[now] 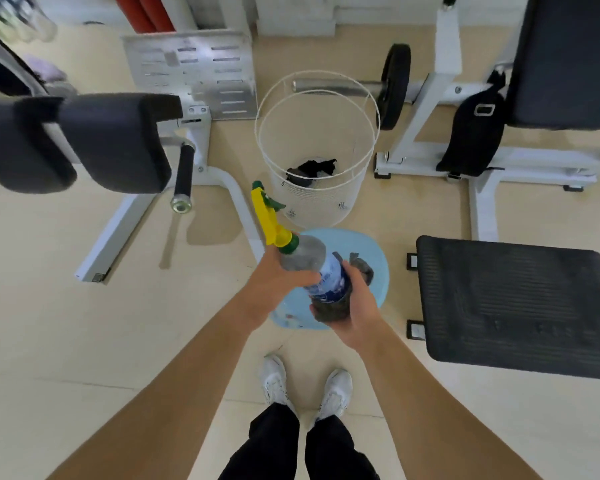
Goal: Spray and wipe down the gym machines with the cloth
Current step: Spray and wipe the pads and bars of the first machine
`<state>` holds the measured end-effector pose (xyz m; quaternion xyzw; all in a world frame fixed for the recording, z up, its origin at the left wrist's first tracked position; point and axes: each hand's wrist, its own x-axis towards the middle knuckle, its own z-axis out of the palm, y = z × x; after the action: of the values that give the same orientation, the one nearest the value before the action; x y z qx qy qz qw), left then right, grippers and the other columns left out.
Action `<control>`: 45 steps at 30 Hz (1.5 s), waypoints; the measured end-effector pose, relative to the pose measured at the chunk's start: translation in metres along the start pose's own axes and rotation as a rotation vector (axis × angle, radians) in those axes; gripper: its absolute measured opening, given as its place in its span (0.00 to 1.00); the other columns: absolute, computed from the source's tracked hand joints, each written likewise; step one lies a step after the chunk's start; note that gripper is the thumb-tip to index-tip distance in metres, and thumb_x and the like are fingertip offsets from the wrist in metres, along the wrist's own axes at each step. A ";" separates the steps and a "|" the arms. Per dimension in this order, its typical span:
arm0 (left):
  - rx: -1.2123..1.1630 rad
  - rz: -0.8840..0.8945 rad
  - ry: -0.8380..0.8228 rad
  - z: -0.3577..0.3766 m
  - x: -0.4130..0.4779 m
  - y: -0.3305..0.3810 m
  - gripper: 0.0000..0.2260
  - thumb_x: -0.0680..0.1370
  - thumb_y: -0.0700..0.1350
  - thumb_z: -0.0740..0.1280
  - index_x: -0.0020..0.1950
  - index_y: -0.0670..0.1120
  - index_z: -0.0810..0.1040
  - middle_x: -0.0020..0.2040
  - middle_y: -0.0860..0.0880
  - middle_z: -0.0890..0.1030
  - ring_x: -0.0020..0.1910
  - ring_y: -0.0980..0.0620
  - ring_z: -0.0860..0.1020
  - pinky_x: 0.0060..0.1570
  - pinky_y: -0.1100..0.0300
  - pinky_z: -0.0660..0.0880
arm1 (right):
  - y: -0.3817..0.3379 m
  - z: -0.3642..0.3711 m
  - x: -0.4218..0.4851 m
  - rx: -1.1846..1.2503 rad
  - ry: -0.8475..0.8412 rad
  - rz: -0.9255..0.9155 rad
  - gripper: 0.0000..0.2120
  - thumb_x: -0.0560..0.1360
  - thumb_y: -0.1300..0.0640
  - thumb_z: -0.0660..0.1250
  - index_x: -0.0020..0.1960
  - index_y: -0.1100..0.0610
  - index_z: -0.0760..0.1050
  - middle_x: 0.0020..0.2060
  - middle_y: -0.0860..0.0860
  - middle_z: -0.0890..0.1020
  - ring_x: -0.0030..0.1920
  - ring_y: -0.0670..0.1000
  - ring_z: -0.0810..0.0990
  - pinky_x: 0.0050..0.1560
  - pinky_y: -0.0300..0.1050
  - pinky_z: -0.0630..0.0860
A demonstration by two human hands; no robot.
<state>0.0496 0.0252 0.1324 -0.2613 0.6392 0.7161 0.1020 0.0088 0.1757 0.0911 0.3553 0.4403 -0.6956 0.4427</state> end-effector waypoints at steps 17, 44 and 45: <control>-0.513 0.055 0.227 0.014 -0.063 0.192 0.37 0.71 0.58 0.74 0.72 0.37 0.72 0.57 0.37 0.81 0.44 0.45 0.85 0.42 0.55 0.83 | -0.084 0.091 -0.168 -0.167 -0.465 -0.042 0.30 0.67 0.41 0.70 0.61 0.60 0.79 0.54 0.60 0.84 0.49 0.59 0.84 0.42 0.51 0.83; -0.398 0.241 0.228 -0.206 -0.174 0.307 0.12 0.75 0.32 0.70 0.53 0.46 0.75 0.52 0.46 0.82 0.46 0.41 0.84 0.53 0.47 0.80 | 0.035 0.287 -0.235 -0.339 -0.586 -0.165 0.35 0.59 0.34 0.78 0.57 0.56 0.83 0.53 0.59 0.84 0.46 0.59 0.84 0.42 0.46 0.79; -0.390 0.246 0.232 -0.220 -0.178 0.305 0.11 0.76 0.32 0.70 0.54 0.45 0.75 0.53 0.45 0.82 0.43 0.42 0.85 0.54 0.46 0.80 | 0.046 0.299 -0.233 -0.325 -0.545 -0.173 0.31 0.66 0.32 0.72 0.58 0.55 0.84 0.54 0.59 0.84 0.47 0.59 0.84 0.44 0.48 0.78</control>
<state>0.1070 -0.2041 0.4753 -0.2768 0.5235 0.7979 -0.1123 0.1032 -0.0409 0.3908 0.0421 0.4396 -0.7207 0.5343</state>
